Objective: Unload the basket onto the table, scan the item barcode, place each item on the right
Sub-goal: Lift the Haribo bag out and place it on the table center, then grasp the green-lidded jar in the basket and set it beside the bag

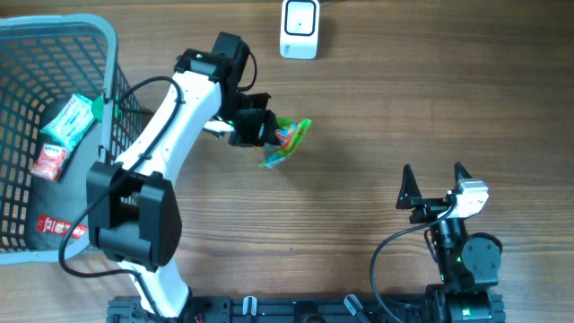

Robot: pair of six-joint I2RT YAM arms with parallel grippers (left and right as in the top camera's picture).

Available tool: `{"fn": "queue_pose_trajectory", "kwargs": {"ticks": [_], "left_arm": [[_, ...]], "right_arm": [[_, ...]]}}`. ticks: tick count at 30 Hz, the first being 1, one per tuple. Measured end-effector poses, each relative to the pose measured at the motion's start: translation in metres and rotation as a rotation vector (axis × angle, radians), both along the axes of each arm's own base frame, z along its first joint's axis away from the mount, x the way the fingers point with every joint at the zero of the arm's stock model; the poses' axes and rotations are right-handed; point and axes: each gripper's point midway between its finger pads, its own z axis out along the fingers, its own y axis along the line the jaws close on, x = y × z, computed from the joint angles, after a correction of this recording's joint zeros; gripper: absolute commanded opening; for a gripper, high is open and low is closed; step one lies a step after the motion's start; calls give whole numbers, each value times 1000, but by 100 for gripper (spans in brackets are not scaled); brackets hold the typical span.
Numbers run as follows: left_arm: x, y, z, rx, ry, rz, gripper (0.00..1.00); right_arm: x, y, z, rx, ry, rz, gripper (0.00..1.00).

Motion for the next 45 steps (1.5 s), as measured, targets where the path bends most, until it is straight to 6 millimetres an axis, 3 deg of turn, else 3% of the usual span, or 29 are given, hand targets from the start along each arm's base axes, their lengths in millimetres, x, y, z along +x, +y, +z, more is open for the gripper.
{"fn": "queue_pose_trajectory", "kwargs": {"ticks": [1, 2, 3, 4, 5, 12, 15, 18, 19, 23, 27, 32, 36, 40, 42, 44, 45], "left_arm": [[3, 7, -5, 65, -31, -13, 6], [4, 15, -12, 156, -60, -30, 13], [4, 22, -17, 258, -93, -58, 64], [3, 23, -18, 287, -106, -77, 94], [3, 24, -20, 330, -127, -106, 100], [-5, 12, -21, 408, -206, -284, 100], [1, 17, -9, 439, -250, -363, 100], [0, 25, 18, 468, -290, -425, 100], [-8, 32, 40, 481, -314, -446, 100], [-26, 61, 88, 566, -406, -478, 100], [-22, 87, 121, 693, -531, -467, 100], [1, 119, 175, 869, -751, -346, 100], [13, 168, 205, 968, -806, -230, 100], [2, 259, 219, 1047, -717, -12, 100], [-8, 303, 215, 1032, -654, 109, 100], [-14, 348, 196, 961, -569, 224, 100], [-13, 357, 185, 928, -542, 231, 100]], "right_arm": [[0, 0, 0, 0, 0, 0, 100], [0, 0, 0, 0, 0, 0, 100], [0, 0, 0, 0, 0, 0, 100], [0, 0, 0, 0, 0, 0, 100], [0, 0, 0, 0, 0, 0, 100], [0, 0, 0, 0, 0, 0, 100], [0, 0, 0, 0, 0, 0, 99], [0, 0, 0, 0, 0, 0, 100], [0, 0, 0, 0, 0, 0, 100], [0, 0, 0, 0, -1, 0, 100], [0, 0, 0, 0, 0, 0, 100], [0, 0, 0, 0, 0, 0, 100], [0, 0, 0, 0, 0, 0, 100], [0, 0, 0, 0, 0, 0, 100], [0, 0, 0, 0, 0, 0, 99], [0, 0, 0, 0, 0, 0, 100], [0, 0, 0, 0, 0, 0, 100]]}}
